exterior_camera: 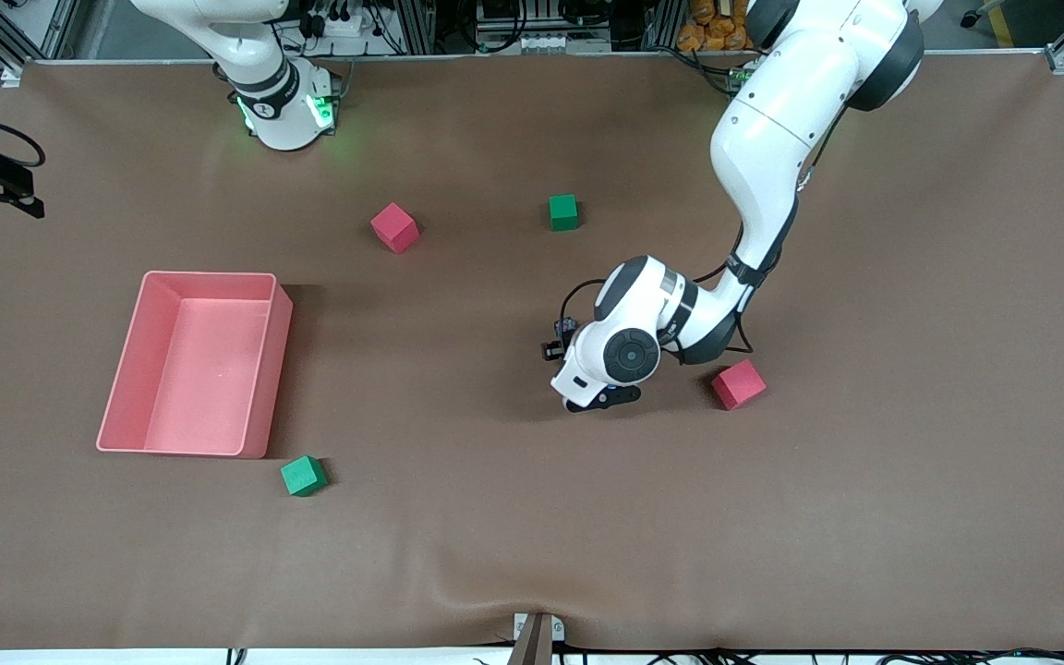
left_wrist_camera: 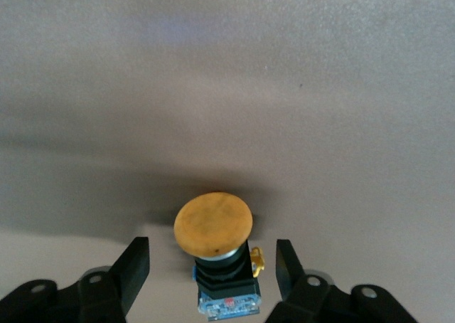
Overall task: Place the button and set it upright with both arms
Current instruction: 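Hold the button in the left gripper while the right gripper withdraws, then carry the button with the left gripper toward the green cube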
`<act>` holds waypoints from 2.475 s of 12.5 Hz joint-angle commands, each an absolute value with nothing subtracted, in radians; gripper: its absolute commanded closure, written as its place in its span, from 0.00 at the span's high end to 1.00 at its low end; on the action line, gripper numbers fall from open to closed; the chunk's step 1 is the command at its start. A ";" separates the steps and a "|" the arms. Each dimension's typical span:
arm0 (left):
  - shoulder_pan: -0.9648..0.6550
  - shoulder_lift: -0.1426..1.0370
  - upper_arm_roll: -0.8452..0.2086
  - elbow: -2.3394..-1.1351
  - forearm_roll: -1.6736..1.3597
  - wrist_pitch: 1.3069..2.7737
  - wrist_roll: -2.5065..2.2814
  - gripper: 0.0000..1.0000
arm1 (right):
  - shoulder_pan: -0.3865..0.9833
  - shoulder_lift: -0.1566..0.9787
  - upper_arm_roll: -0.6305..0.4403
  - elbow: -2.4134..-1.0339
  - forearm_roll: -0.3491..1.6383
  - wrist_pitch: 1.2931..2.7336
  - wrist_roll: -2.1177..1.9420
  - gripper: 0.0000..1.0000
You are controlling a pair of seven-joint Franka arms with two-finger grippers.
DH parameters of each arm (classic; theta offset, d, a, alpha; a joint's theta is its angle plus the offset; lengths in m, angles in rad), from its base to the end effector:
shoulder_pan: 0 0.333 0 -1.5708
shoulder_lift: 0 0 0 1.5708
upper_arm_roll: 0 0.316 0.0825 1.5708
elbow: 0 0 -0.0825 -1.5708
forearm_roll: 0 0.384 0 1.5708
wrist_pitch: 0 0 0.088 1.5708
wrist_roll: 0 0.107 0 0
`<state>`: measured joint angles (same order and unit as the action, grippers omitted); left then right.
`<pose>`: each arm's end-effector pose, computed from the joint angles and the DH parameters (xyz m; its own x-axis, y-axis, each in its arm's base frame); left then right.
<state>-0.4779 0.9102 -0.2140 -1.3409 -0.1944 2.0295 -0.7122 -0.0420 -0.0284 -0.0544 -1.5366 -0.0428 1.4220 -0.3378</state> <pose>0.5643 -0.4415 0.1736 0.9129 0.1570 -0.3767 0.2046 -0.9748 0.0895 0.5271 -0.0565 0.6435 0.9678 0.2332 -0.0948 0.2352 -0.9719 0.0103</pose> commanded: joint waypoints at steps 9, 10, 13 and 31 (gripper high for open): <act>-0.495 0.926 -0.206 -1.325 -0.262 2.034 -0.744 0.50 | -0.003 -0.058 -0.044 -1.560 -0.031 1.426 -0.244 1.00; -0.495 0.927 -0.206 -1.325 -0.274 2.034 -0.744 0.50 | -0.003 -0.060 -0.043 -1.560 -0.031 1.445 -0.244 1.00; -0.492 0.933 -0.204 -1.325 -0.296 2.037 -0.744 0.34 | 0.003 -0.058 -0.043 -1.560 -0.029 1.463 -0.207 1.00; -0.777 0.830 -0.196 -1.318 0.402 2.183 -1.501 0.00 | 0.029 -0.049 -0.052 -1.559 0.080 1.445 -0.101 1.00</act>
<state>-0.7016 0.8366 -0.2152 -1.3070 0.2594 2.1685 -1.3561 0.0390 -0.0315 -0.0549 -1.5412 0.0616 1.4477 -0.1099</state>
